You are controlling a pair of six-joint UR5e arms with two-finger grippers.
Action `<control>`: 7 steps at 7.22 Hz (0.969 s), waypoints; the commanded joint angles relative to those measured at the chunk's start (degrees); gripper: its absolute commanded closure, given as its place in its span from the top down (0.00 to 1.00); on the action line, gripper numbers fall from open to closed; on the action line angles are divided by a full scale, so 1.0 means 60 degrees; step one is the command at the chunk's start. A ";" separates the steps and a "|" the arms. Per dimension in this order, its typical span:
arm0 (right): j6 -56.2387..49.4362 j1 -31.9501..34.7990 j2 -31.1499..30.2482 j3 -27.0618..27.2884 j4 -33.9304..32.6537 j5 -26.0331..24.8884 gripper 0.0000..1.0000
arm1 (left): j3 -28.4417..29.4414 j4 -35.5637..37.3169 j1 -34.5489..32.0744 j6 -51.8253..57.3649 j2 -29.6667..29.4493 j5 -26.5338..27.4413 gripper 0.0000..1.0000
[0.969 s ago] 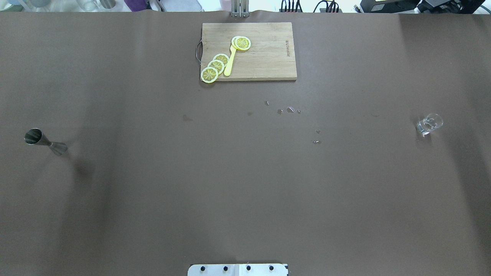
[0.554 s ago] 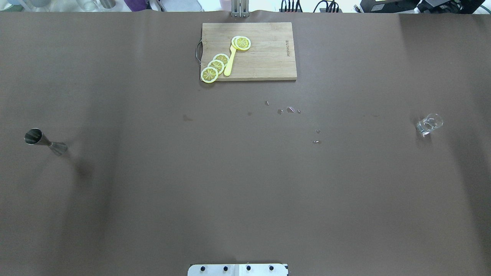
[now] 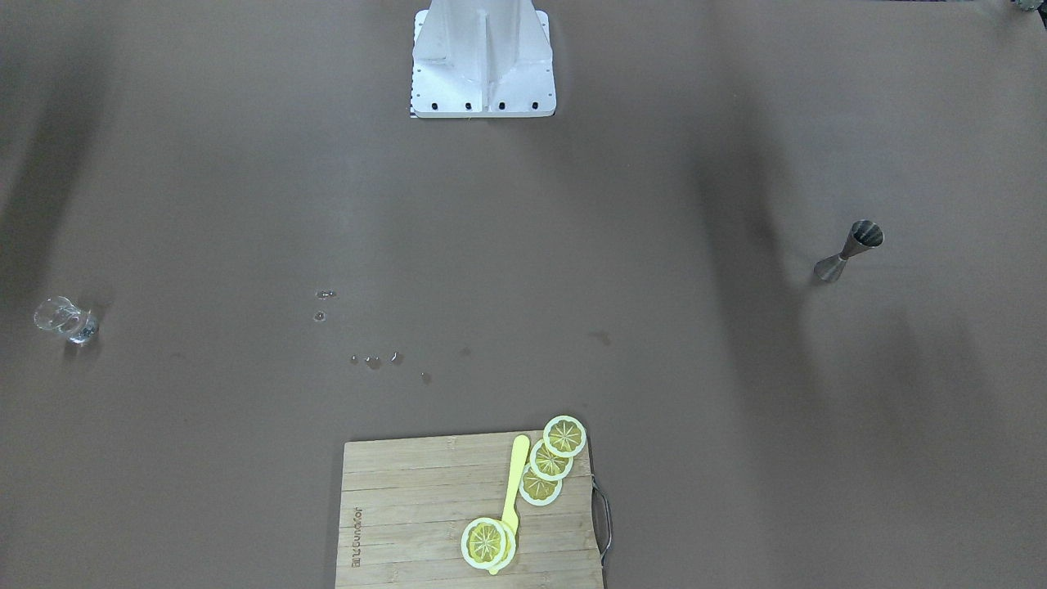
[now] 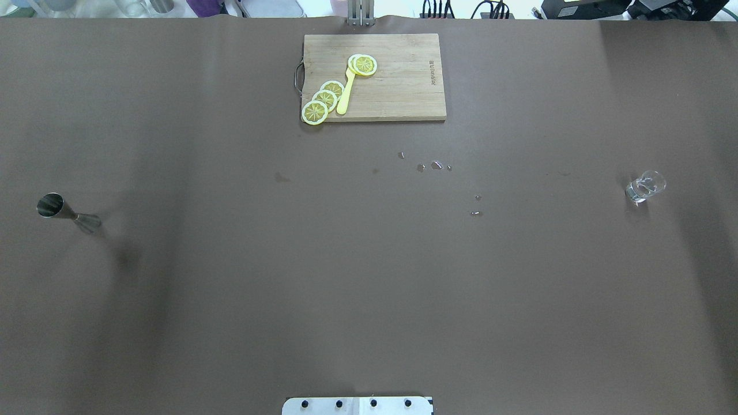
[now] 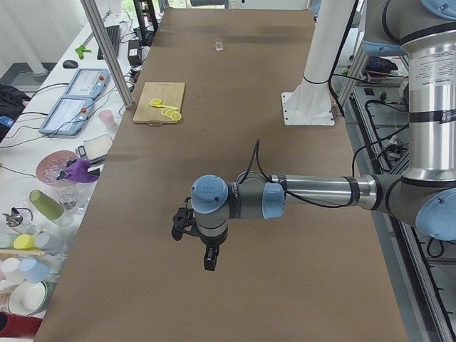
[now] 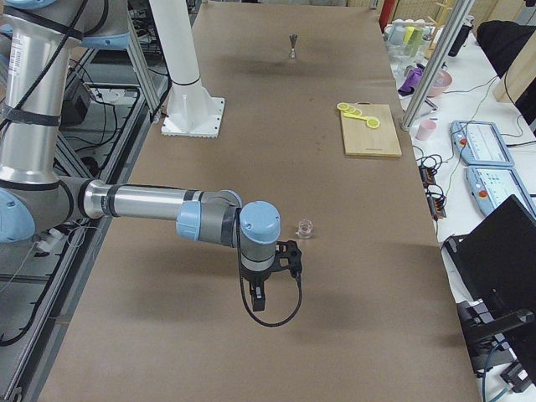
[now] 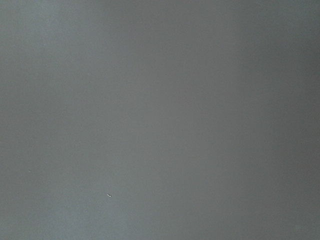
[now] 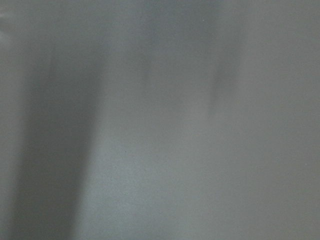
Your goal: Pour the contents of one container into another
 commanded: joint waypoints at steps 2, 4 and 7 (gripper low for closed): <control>-0.0014 0.0048 0.0006 0.0286 -0.0322 0.0157 1.00 | 0.0086 -0.0833 -0.0052 0.0012 0.0106 -0.0006 0.98; -0.0014 0.0048 -0.0008 0.0272 -0.0337 0.0129 1.00 | 0.0072 -0.0880 -0.0052 -0.0003 0.0135 -0.0049 0.98; -0.0014 0.0048 0.0006 0.0272 -0.0279 0.0172 1.00 | -0.0002 -0.0894 -0.0052 0.0027 0.0135 -0.0094 0.98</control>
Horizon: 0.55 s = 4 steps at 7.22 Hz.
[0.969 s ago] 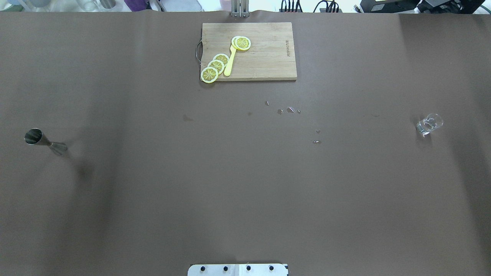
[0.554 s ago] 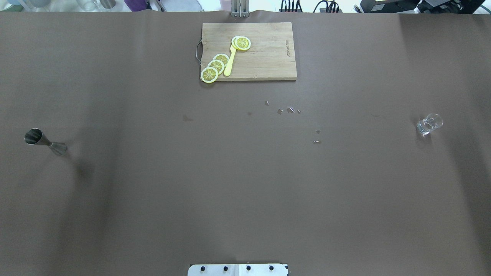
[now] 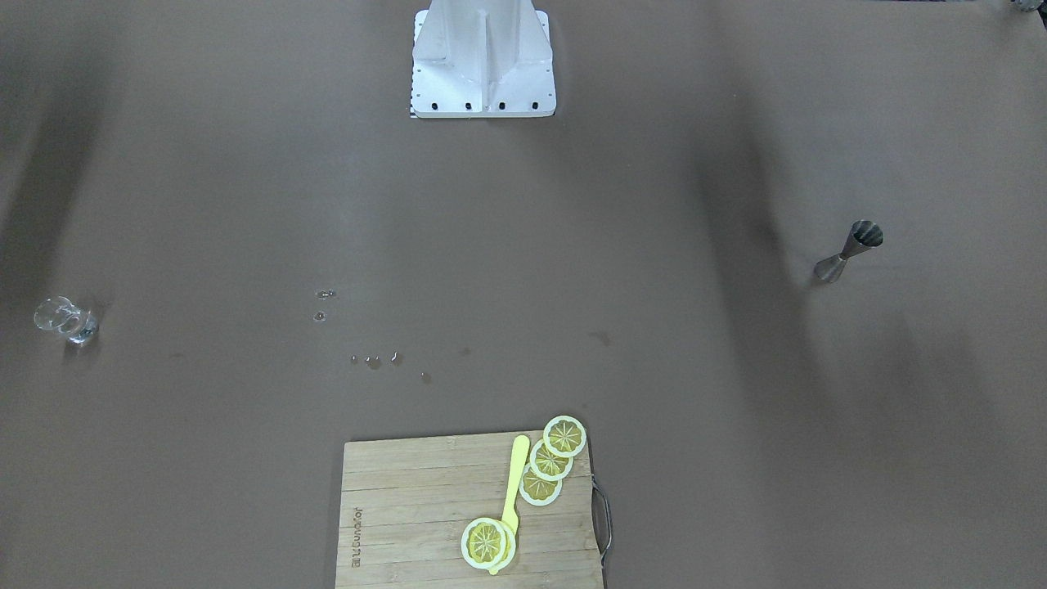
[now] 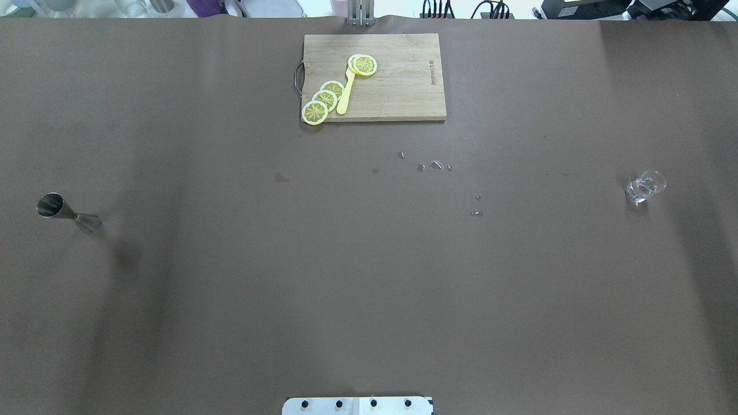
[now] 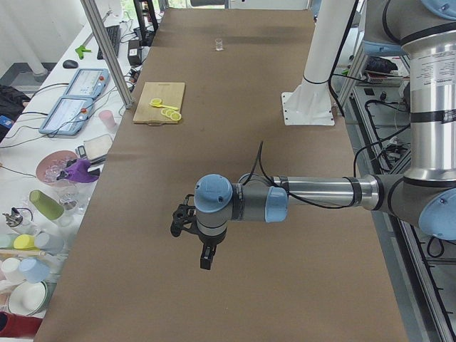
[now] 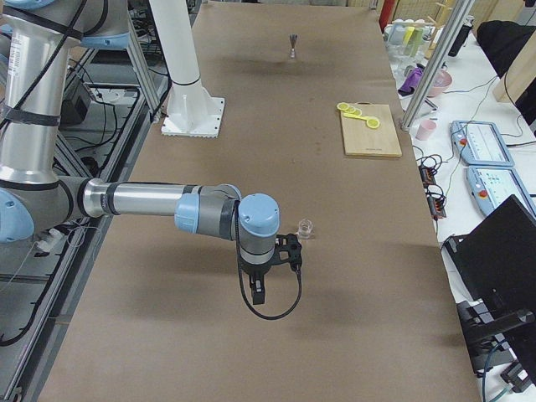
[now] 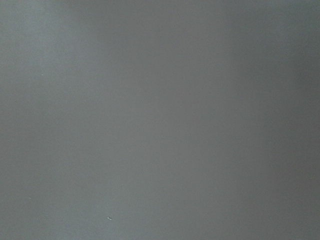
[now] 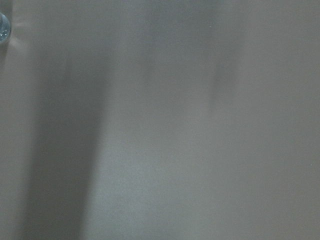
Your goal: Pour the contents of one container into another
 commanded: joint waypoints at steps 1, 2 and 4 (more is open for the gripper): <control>0.0000 0.0000 0.0020 -0.0001 0.0059 0.0023 1.00 | -0.0037 -0.0019 0.0000 0.0018 -0.0002 -0.0005 0.98; 0.0000 0.0000 0.0006 -0.0001 0.0031 0.0067 1.00 | -0.0052 -0.0005 0.0000 0.0018 -0.0002 -0.0005 0.98; 0.0000 0.0000 0.0006 -0.0016 0.0031 0.0067 1.00 | -0.0052 -0.0326 0.0000 0.0004 0.0013 -0.0005 0.98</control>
